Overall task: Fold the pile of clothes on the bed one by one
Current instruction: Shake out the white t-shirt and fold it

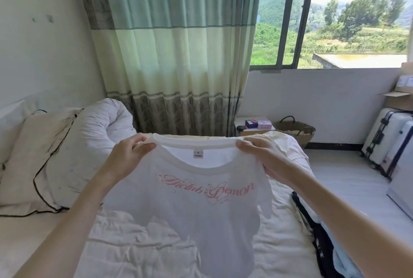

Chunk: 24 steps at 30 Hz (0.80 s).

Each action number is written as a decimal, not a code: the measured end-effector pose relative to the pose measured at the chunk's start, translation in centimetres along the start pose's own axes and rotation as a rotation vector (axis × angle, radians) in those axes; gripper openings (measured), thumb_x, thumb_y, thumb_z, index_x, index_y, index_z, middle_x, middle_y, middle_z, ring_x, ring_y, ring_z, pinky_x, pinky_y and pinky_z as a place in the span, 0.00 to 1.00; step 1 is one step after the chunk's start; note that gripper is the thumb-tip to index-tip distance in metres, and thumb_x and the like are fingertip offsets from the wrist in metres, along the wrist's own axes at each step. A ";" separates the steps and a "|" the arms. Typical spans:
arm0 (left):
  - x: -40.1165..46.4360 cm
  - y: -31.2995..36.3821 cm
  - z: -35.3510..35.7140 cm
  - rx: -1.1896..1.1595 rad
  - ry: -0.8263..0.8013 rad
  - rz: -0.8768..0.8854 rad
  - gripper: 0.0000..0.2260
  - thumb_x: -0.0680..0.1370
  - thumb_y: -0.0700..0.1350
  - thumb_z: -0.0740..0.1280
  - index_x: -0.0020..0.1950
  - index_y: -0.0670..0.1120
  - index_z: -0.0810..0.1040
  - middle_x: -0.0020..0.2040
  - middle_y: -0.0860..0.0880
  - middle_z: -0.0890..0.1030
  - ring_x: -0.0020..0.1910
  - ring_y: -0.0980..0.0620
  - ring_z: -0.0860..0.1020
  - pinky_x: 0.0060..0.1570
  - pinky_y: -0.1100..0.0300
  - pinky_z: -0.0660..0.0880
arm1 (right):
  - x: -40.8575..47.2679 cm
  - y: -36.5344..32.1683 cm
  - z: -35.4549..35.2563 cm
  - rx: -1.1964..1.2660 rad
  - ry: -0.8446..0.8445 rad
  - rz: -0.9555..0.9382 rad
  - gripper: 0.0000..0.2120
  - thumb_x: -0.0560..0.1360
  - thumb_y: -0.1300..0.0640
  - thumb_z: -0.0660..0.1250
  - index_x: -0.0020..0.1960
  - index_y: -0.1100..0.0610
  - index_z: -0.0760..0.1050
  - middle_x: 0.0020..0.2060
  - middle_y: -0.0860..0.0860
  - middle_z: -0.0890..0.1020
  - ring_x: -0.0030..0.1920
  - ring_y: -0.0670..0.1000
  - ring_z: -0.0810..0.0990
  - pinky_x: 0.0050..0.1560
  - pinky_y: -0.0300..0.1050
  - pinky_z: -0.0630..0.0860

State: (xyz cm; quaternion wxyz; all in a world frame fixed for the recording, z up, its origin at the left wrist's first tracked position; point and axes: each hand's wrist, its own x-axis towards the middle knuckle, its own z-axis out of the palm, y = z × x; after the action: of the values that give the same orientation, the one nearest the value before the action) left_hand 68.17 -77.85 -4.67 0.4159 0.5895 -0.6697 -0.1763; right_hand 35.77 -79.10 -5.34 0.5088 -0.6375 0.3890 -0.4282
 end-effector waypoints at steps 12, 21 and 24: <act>-0.4 -2.0 -1.6 0.035 0.059 0.010 0.09 0.73 0.51 0.71 0.34 0.52 0.77 0.26 0.59 0.75 0.29 0.62 0.72 0.31 0.74 0.65 | 0.0 -0.5 0.7 -0.533 -0.073 0.148 0.19 0.75 0.52 0.68 0.32 0.54 0.62 0.28 0.46 0.67 0.23 0.38 0.66 0.24 0.29 0.60; -5.1 -7.4 -1.7 0.203 -0.126 -0.111 0.06 0.77 0.48 0.66 0.40 0.55 0.76 0.39 0.48 0.81 0.40 0.43 0.77 0.38 0.61 0.69 | -1.5 3.8 3.8 -0.763 0.047 0.142 0.05 0.77 0.62 0.65 0.42 0.56 0.72 0.37 0.49 0.74 0.38 0.48 0.72 0.34 0.31 0.66; -7.8 -8.9 -1.8 0.265 -0.049 -0.147 0.06 0.78 0.50 0.65 0.41 0.53 0.75 0.37 0.52 0.79 0.39 0.45 0.76 0.36 0.56 0.66 | -2.3 5.8 5.3 -0.784 0.135 0.048 0.02 0.76 0.62 0.66 0.45 0.59 0.76 0.37 0.47 0.75 0.37 0.46 0.71 0.36 0.28 0.66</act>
State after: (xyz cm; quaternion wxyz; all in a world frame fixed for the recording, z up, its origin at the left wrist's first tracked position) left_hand 74.93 -72.25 -12.80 0.3039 0.6821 -0.6521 -0.1306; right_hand 39.68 -76.29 -12.02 0.2102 -0.7445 0.5702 -0.2763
